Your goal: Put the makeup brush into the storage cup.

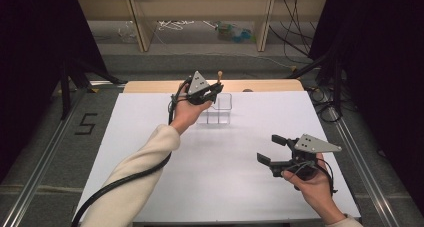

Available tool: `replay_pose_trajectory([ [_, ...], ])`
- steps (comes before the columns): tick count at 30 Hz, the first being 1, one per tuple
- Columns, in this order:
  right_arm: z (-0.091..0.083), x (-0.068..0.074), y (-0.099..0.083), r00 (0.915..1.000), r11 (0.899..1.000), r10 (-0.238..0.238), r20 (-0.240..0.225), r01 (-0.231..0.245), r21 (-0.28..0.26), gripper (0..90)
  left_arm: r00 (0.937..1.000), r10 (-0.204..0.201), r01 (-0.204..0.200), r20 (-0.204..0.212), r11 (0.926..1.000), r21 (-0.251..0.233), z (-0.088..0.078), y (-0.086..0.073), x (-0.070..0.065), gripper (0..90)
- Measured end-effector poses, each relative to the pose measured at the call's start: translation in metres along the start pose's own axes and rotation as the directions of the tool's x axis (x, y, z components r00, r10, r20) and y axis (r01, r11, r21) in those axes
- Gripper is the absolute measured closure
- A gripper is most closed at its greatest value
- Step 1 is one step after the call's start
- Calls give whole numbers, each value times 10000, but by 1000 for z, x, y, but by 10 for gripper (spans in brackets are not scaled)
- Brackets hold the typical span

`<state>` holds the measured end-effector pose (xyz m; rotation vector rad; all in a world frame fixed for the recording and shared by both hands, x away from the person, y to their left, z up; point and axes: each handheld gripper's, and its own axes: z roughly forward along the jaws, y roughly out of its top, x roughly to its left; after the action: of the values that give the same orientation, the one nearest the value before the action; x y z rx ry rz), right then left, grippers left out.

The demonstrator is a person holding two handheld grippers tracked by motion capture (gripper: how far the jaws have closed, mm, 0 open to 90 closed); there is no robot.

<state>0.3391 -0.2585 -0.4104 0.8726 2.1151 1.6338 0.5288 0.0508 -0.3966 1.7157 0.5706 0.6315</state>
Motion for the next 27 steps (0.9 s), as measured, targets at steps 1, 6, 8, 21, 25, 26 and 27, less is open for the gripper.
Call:
replay_pose_trajectory([
  [1,0,0,0,10000,10000,-6,-3,6,-2,159,10000,12,-12,4,10000,2,0,0,0,824],
  [6,0,0,0,10000,10000,8,-12,-8,-1,159,10000,25,-25,-11,10000,3,0,0,0,824],
  [8,0,-1,0,10000,10000,-79,4,79,-28,159,10000,24,-24,-15,10000,3,0,0,0,824],
  [21,0,0,0,9999,10000,33,-108,-33,9,159,9999,-48,48,-91,10000,46,1,-3,2,823],
  [25,1,1,0,9998,10000,55,-167,-56,-39,160,9999,-64,64,-84,10000,49,2,-4,1,823],
  [26,1,0,0,9999,9999,-38,-133,37,-103,160,9999,-73,74,-85,10000,48,2,-5,1,823],
  [27,1,-1,0,9997,9996,-218,-79,217,-165,160,9999,-93,93,-70,9999,54,2,-5,1,823],
])
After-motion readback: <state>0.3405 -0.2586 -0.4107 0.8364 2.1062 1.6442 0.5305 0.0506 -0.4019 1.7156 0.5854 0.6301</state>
